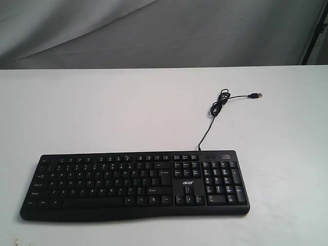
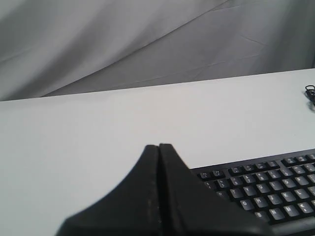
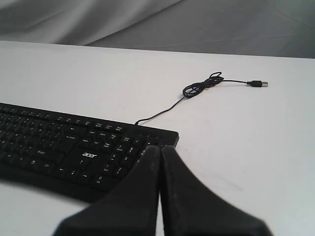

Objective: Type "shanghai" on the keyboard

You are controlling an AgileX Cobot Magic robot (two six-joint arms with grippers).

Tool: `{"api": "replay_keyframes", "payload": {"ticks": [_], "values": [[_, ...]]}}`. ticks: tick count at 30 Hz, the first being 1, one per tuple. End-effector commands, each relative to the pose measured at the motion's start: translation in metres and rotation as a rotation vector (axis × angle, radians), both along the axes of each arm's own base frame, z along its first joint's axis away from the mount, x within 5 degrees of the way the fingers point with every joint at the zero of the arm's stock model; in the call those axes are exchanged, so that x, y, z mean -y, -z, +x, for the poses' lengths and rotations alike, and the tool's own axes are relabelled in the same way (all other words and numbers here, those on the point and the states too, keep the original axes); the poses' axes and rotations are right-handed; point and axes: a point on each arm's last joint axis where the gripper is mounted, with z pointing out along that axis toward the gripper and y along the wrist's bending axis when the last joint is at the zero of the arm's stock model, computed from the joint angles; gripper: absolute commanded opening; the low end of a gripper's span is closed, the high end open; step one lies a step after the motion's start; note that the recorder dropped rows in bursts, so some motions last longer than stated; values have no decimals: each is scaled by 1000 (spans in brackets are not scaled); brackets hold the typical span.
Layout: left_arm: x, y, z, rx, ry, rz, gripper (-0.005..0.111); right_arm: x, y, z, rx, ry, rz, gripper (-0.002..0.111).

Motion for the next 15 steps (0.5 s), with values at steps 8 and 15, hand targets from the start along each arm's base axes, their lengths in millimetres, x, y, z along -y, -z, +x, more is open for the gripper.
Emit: {"api": "replay_keyframes", "payload": {"ticks": [8,15], "values": [[0,1,0,3,4,-3,0,1,1,0,11,6,-10,0],[0,1,0,3,4,-3,0,0,1,0,-5,4,6,0]]}}
